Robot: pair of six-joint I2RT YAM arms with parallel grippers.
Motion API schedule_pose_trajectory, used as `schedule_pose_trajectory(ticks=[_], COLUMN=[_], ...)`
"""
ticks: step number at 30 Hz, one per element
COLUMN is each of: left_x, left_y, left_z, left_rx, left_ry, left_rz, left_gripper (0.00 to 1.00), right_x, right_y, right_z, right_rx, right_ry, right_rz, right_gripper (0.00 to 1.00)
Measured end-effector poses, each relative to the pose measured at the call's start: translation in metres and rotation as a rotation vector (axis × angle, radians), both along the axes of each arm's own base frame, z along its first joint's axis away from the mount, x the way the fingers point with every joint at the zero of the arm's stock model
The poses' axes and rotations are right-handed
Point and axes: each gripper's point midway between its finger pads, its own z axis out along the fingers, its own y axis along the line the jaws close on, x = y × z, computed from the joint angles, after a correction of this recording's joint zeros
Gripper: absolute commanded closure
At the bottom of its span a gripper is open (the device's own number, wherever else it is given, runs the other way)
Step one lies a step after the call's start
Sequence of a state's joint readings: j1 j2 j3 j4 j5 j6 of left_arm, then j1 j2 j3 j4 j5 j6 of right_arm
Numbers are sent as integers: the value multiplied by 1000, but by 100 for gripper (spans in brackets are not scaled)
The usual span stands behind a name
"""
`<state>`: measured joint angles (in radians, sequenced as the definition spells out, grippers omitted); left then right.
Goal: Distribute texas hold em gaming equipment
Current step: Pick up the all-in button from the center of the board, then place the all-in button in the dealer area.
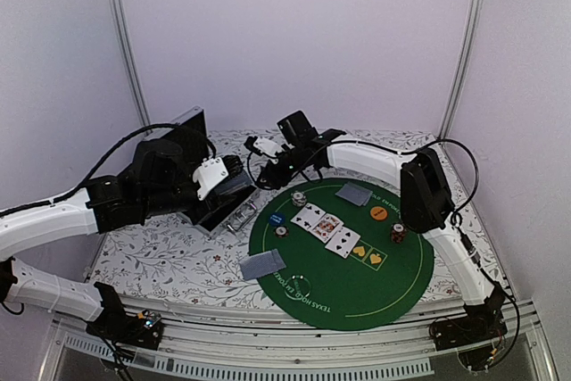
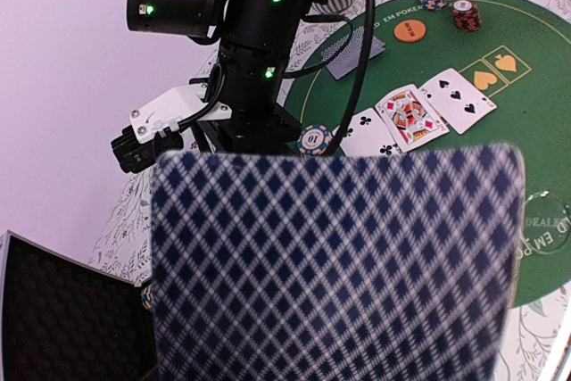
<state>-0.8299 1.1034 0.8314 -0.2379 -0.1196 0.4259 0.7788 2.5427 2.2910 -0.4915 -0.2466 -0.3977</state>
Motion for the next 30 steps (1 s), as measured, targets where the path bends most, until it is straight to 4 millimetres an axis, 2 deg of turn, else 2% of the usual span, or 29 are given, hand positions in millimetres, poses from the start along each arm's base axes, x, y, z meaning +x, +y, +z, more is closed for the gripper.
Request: schedule_pose_trajectory(ticks=[7, 15, 18, 23, 26, 30], left_x=[0, -1, -2, -2, -2, -2], left_y=[0, 0, 0, 0, 0, 0], left_z=[0, 4, 5, 5, 5, 5], left_rx=[0, -10, -13, -13, -13, -14], left_ry=[0, -6, -7, -7, -7, -7], left_rz=[0, -4, -6, -7, -7, -7], left_gripper=[58, 58, 58, 58, 58, 58], right_x=[-2, -8, -14, -35, -58, -100], right_y=[-9, -37, -52, -78, -96, -116], right_z=[29, 96, 110, 112, 106, 101], right_rx=[23, 90, 105, 99, 88, 70], right_ry=[-21, -75, -81, -38, 4, 39], right_rz=[-41, -113, -143, -180, -200, -222], right_gripper=[59, 62, 63, 65, 65, 66])
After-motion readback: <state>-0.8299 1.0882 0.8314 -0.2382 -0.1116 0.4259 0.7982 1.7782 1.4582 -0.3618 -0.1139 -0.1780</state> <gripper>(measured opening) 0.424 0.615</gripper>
